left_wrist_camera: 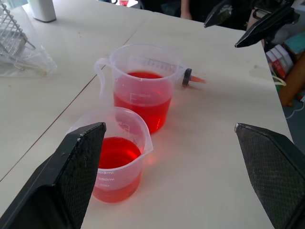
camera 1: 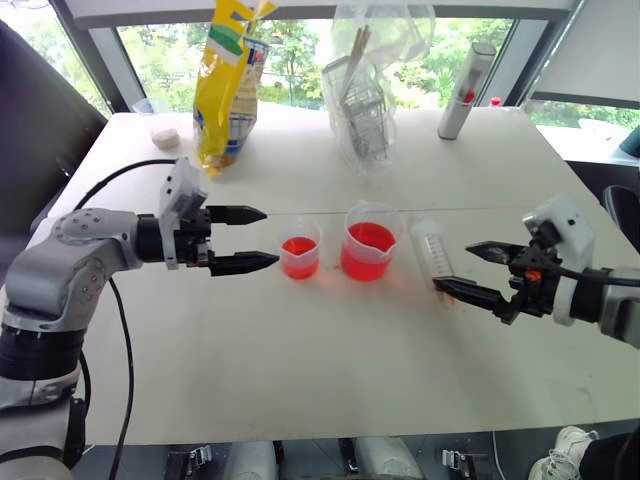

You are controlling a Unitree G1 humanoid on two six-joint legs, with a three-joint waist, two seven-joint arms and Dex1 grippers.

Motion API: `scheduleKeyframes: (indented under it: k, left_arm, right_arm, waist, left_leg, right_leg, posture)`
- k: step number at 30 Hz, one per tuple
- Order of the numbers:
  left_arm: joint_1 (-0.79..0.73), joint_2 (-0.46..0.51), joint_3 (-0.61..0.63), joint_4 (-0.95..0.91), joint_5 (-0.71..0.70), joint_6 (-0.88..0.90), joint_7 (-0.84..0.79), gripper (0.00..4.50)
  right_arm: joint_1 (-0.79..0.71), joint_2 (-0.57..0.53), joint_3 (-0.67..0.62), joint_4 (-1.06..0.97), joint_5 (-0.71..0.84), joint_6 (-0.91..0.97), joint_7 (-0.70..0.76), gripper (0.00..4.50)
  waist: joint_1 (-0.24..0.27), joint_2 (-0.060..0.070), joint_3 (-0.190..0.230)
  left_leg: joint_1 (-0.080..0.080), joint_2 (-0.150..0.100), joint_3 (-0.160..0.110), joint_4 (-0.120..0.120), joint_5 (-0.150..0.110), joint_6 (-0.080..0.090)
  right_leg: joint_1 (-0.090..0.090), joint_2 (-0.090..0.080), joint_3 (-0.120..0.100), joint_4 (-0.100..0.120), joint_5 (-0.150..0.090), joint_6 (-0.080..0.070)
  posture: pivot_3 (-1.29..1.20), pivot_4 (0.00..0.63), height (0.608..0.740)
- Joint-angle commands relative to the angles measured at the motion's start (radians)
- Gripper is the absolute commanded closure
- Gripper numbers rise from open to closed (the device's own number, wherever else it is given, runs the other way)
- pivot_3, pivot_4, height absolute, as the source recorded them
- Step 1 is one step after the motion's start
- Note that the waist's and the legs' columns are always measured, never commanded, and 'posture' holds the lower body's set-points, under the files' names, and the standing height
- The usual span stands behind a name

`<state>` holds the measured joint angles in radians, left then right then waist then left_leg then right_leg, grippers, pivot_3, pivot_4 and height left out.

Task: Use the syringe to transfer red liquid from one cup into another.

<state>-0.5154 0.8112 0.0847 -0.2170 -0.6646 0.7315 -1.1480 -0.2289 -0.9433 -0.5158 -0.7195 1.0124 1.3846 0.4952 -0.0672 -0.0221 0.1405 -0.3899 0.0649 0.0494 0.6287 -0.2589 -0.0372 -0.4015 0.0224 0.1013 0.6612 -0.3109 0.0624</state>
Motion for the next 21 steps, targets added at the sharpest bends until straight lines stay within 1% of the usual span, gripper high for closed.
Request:
scheduleKeyframes:
  k: [1, 10, 16, 21]
  left_arm:
    - [-0.019, -0.01, 0.01, -0.006, -0.013, -0.01, 0.011, 0.0]
    - [-0.021, -0.022, 0.015, -0.01, -0.018, -0.011, 0.022, 0.0]
    - [-0.011, -0.028, 0.006, -0.017, -0.008, -0.024, 0.021, 0.0]
    - [-0.009, -0.036, 0.006, -0.022, -0.006, -0.029, 0.029, 0.0]
  right_arm:
    - [-0.011, -0.022, -0.011, -0.005, 0.023, -0.012, -0.01, 0.07]
    - [-0.013, -0.04, -0.011, 0.008, 0.044, -0.013, -0.032, 0.07]
    - [-0.027, -0.069, 0.016, 0.033, 0.035, -0.009, -0.04, 0.07]
    - [-0.085, -0.102, 0.061, 0.11, 0.014, 0.009, -0.054, 0.07]
  waist:
    - [0.0, 0.0, 0.0]
    - [0.0, 0.0, 0.0]
    - [0.0, 0.0, 0.0]
    - [0.0, 0.0, 0.0]
  left_leg:
    - [0.0, 0.0, 0.0, 0.0, 0.0, 0.0]
    - [0.0, 0.0, 0.0, 0.0, 0.0, 0.0]
    - [0.0, 0.0, 0.0, 0.0, 0.0, 0.0]
    - [0.0, 0.0, 0.0, 0.0, 0.0, 0.0]
  right_leg:
    - [0.0, 0.0, 0.0, 0.0, 0.0, 0.0]
    - [0.0, 0.0, 0.0, 0.0, 0.0, 0.0]
    - [0.0, 0.0, 0.0, 0.0, 0.0, 0.0]
    - [0.0, 0.0, 0.0, 0.0, 0.0, 0.0]
  posture:
    - [0.0, 0.15, 0.739]
    - [0.0, 0.15, 0.739]
    - [0.0, 0.15, 0.739]
    - [0.0, 0.15, 0.739]
